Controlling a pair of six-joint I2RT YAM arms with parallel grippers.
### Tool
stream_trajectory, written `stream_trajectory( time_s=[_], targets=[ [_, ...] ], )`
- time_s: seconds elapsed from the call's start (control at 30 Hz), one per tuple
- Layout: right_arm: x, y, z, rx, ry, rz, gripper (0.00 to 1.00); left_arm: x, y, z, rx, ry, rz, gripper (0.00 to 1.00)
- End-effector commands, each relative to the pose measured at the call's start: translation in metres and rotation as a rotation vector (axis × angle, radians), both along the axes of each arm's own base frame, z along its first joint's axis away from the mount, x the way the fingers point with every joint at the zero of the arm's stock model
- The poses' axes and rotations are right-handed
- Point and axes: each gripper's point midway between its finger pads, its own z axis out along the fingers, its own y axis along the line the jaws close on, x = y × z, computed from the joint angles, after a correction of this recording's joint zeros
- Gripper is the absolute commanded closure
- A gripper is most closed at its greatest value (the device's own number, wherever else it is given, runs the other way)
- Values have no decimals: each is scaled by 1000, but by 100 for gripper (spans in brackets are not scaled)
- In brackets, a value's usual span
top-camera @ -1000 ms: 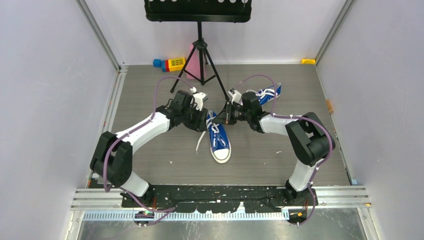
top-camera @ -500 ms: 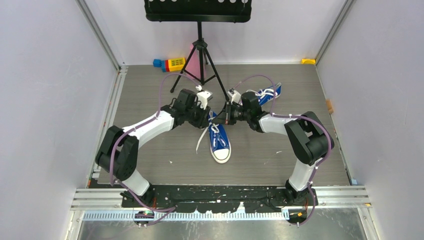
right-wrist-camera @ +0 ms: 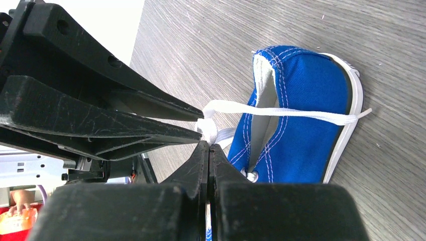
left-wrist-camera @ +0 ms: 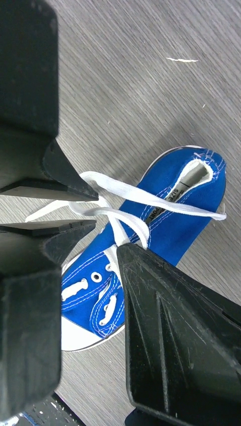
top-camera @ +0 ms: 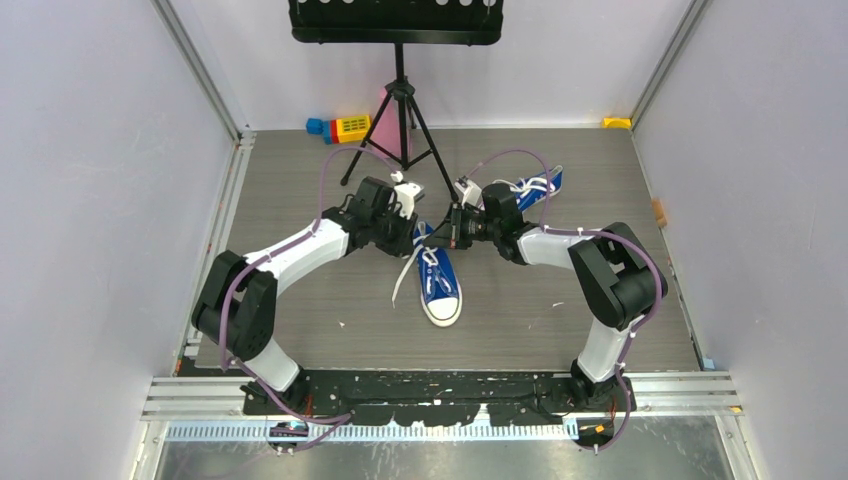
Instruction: Tie the shoes
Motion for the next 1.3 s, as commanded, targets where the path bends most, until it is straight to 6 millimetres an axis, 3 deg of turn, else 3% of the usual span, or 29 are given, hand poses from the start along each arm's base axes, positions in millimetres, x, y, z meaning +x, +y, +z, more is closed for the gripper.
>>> stream_trajectory(
  time_s=[0.0, 0.07, 0.17, 0.2, 0.53, 0.73, 0.87, 1.0, 1.13, 1.27],
  targets=[
    [8, 5, 17, 35, -38, 9, 100, 1, 2, 10, -10, -15, 20, 79],
    [8, 5, 17, 35, -38, 8, 100, 1, 2, 9, -5, -11, 18, 81],
    [8, 4, 16, 34, -38, 6, 100, 1, 1, 13, -8, -18, 13, 98],
    [8, 4, 16, 34, -37, 6, 100, 2, 2, 13, -8, -21, 14, 100],
    [10, 4, 19, 35, -32, 0, 100, -7, -2, 23, -56, 5, 16, 100],
    [9, 4, 20, 39, -32, 4, 100, -31, -19, 32, -195, 100, -3, 100],
    [9, 5, 21, 44, -29, 7, 100, -55, -40, 38, -344, 219, -47, 100],
    [9, 5, 21, 42, -29, 6, 100, -80, -46, 36, -386, 333, -103, 96],
    [9, 5, 21, 42, -30, 8, 100, -109, -39, 29, -351, 478, -160, 84],
    [10, 5, 22, 43, -31, 8, 100, -100, -26, 32, -297, 358, -102, 72]
  ],
)
